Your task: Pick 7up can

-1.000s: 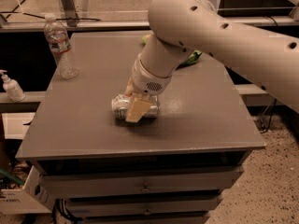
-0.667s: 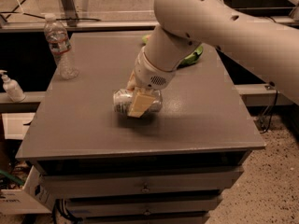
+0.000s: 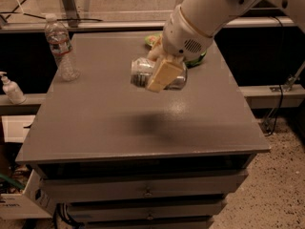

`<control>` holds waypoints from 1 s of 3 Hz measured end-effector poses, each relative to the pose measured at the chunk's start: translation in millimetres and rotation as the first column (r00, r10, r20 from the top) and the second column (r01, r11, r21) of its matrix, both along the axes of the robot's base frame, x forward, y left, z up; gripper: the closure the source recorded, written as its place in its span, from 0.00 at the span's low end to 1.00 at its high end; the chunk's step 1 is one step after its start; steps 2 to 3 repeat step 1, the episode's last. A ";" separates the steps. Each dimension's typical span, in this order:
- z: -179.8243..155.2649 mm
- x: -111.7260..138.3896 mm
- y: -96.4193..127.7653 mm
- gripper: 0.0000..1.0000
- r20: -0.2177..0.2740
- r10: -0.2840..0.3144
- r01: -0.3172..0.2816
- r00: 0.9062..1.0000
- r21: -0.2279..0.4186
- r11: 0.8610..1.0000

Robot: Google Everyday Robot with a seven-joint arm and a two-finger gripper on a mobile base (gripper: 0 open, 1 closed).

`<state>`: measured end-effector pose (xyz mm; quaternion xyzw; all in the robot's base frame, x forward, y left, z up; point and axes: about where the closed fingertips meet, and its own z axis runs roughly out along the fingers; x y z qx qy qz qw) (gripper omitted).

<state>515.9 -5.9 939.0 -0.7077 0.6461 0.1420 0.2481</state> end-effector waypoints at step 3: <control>7.9 0.1 1.7 1.00 0.011 0.003 -0.003 1.000 0.008 1.000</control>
Offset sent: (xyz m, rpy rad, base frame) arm 0.0000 0.0000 0.0000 0.0000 0.0000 0.0000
